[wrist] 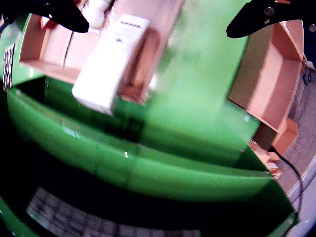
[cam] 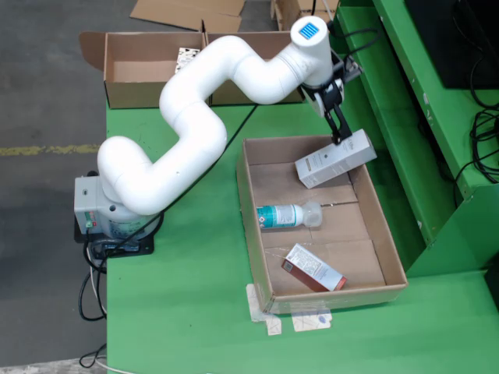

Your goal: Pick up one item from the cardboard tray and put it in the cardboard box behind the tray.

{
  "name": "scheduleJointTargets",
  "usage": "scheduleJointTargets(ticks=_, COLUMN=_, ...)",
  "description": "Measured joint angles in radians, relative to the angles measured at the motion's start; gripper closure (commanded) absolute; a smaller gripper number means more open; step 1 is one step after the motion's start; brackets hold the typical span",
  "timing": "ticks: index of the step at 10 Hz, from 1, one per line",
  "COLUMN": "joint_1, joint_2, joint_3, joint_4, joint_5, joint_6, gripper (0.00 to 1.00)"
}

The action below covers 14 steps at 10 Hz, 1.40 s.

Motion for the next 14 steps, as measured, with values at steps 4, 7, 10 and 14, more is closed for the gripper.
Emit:
scheduleJointTargets(ticks=4, joint_1=-0.031, joint_2=-0.134, joint_3=-0.003, joint_4=0.060, joint_5=-0.115, joint_6=-0.081, gripper=0.00)
scheduleJointTargets(ticks=7, joint_1=-0.037, joint_2=-0.265, joint_3=-0.003, joint_4=0.350, joint_5=-0.397, joint_6=-0.113, gripper=0.00)
scheduleJointTargets(ticks=10, joint_1=-0.045, joint_2=-0.284, joint_3=-0.003, joint_4=0.485, joint_5=-0.526, joint_6=-0.095, gripper=0.00)
scheduleJointTargets(ticks=14, joint_1=-0.055, joint_2=-0.285, joint_3=-0.003, joint_4=0.587, joint_5=-0.537, joint_6=-0.130, gripper=0.00)
